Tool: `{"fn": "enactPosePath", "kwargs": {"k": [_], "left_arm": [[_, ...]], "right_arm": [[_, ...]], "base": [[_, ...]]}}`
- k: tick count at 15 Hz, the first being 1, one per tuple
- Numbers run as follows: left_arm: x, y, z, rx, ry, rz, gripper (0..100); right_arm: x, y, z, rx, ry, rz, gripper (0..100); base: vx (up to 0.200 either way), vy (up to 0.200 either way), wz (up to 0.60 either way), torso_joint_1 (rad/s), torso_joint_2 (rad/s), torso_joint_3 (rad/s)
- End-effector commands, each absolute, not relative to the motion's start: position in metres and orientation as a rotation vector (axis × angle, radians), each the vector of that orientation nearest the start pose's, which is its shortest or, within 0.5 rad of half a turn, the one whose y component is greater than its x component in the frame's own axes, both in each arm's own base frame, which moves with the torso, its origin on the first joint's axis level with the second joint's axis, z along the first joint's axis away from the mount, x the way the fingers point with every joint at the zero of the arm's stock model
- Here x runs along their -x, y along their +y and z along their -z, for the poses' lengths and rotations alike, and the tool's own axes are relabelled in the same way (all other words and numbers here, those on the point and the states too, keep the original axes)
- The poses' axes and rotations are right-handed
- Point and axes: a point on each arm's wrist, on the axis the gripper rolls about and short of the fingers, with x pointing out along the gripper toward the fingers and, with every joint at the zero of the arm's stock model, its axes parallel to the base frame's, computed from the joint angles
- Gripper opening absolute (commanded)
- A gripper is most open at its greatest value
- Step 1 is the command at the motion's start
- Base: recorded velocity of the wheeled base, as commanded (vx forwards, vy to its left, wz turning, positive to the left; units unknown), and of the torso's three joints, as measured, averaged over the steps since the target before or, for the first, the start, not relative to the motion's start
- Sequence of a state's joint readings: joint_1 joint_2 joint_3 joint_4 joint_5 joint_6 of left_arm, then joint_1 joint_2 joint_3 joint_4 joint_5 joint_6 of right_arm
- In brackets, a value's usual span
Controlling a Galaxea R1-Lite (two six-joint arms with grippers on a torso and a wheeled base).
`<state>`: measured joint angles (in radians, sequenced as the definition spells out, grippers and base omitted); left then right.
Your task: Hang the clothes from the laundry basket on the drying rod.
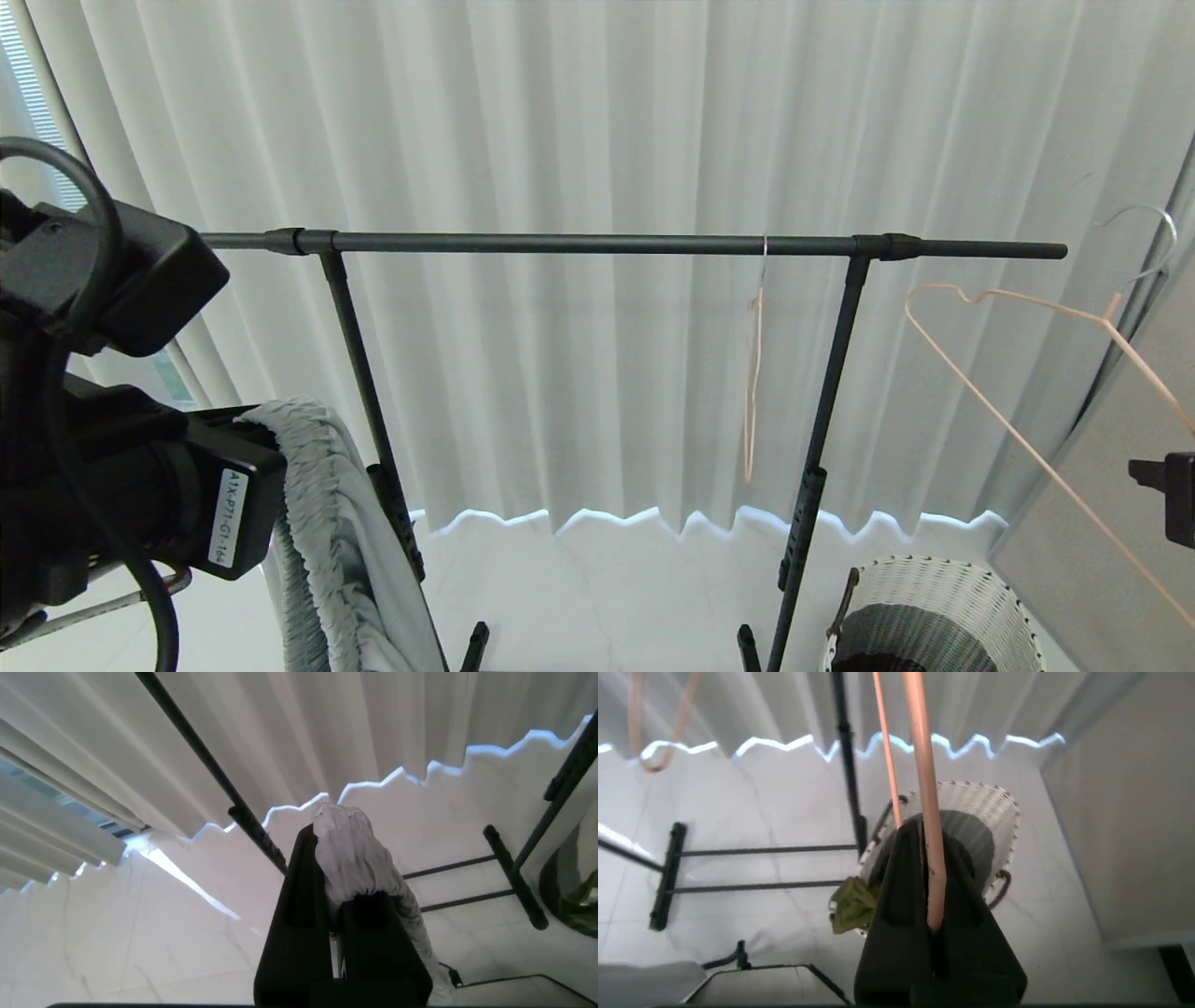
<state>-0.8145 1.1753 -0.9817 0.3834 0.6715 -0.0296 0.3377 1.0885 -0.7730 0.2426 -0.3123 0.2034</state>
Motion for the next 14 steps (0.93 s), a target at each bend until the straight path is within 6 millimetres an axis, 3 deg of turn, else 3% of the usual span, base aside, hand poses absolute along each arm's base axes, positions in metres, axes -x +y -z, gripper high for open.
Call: {"fn": "enactPosePath", "kwargs": {"k": [1, 9, 14], "left_arm": [[-0.115, -0.102, -0.262, -0.368, 0.433, 0.132, 0], [-0.116, -0.103, -0.261, -0.372, 0.438, 0.132, 0], [-0.118, -0.104, -0.260, -0.374, 0.443, 0.134, 0]], "right_arm": [[-0.122, 0.044, -0.234, -0.015, 0.499, -0.032, 0], [-0.094, 0.055, -0.245, -0.015, 0.419, -0.241, 0], [-0.085, 0.075, -0.240, 0.036, 0.452, -0.446, 0]], "base": [[0.000, 0.200, 0.00, 0.002, 0.00, 0.007], [0.000, 0.200, 0.00, 0.003, 0.00, 0.002], [0.000, 0.000, 0.00, 0.000, 0.00, 0.000]]}}
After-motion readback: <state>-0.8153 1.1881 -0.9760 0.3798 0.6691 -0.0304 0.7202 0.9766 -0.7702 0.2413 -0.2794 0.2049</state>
